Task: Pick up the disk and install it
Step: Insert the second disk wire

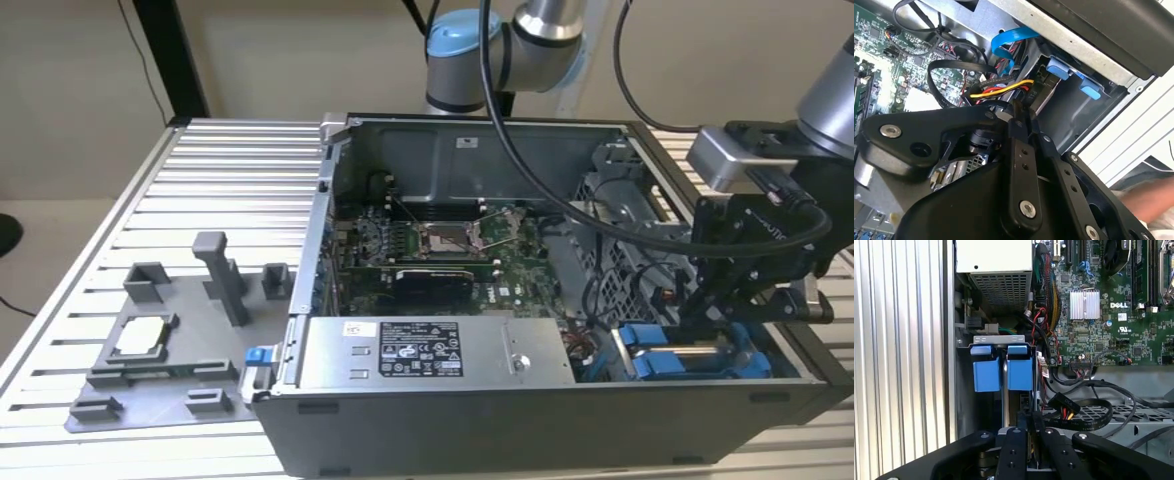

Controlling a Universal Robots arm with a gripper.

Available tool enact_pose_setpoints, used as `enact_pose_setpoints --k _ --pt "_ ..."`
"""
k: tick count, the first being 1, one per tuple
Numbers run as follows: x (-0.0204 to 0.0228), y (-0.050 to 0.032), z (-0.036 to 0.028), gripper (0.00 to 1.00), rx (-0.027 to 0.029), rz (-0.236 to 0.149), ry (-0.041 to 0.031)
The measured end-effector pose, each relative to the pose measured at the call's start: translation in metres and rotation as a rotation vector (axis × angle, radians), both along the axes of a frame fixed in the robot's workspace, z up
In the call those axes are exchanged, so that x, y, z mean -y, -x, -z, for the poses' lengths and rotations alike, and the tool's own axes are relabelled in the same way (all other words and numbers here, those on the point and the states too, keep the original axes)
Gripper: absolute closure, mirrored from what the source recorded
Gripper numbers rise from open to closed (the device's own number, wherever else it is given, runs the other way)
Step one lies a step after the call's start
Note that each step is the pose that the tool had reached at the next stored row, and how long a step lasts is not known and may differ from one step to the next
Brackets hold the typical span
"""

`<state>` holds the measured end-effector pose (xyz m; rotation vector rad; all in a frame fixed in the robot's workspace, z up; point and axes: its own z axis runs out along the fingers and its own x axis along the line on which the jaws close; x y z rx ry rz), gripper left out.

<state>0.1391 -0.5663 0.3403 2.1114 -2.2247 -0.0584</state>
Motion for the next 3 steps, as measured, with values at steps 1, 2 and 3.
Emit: enact_pose_setpoints --k 1,2,3 --pt "0.0000 0.0000 0.0000 1.00 0.0000 0.000 0.0000" --pt "0.0000 0.0000 0.0000 1.00 0.0000 0.000 0.0000" --pt "0.0000 0.0000 0.0000 1.00 0.0000 0.000 0.0000"
